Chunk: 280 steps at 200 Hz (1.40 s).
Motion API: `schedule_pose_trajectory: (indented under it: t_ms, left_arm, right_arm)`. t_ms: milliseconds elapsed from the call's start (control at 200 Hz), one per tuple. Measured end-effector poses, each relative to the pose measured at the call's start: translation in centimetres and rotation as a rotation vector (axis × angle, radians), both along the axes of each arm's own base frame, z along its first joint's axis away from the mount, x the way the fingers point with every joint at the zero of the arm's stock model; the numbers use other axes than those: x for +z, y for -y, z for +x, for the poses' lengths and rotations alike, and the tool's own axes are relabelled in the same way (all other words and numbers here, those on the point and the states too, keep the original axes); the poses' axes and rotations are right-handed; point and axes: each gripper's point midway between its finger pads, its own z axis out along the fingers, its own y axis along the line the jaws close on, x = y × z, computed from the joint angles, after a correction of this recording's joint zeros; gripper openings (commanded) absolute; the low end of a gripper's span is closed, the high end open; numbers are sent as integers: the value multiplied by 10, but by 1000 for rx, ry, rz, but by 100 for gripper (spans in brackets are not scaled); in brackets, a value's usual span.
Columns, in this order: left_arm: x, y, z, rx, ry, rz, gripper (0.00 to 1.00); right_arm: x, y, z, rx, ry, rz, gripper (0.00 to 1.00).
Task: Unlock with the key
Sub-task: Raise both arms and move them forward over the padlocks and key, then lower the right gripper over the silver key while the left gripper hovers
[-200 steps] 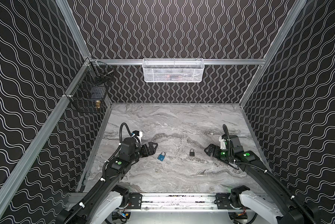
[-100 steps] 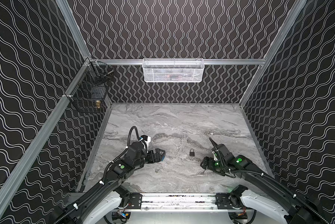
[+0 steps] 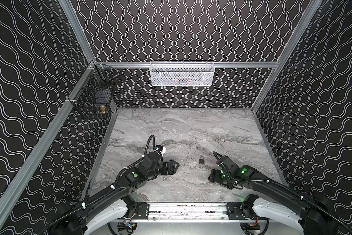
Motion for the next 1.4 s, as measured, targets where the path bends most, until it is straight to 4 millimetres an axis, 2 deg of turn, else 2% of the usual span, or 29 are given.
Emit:
schedule_pose_trajectory:
  t_ms: [370, 806, 1401]
  left_arm:
    - [7, -1, 8, 30, 29, 13, 99]
    - [8, -15, 6, 71, 35, 53, 99]
    - [7, -34, 3, 125, 44, 105, 99]
  right_arm:
    - [-9, -9, -1, 13, -14, -22, 82]
    - [-19, -18, 0, 24, -22, -37, 82]
    - [-18, -58, 19, 112, 12, -43, 83]
